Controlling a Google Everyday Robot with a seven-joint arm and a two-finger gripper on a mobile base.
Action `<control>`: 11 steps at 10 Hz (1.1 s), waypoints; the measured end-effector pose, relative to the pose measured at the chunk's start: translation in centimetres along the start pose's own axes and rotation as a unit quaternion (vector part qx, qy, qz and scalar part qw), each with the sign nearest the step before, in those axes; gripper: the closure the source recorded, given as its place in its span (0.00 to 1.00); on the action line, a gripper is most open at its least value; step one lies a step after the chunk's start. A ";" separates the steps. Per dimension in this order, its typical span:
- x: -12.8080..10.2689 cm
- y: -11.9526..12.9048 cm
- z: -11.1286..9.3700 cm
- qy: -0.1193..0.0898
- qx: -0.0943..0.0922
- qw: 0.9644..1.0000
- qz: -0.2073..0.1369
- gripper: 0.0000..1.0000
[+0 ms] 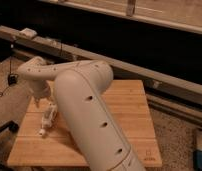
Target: Place the bottle in the ceramic bowl
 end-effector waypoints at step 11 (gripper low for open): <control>-0.1 -0.9 3.9 0.051 0.011 0.999 0.003 0.35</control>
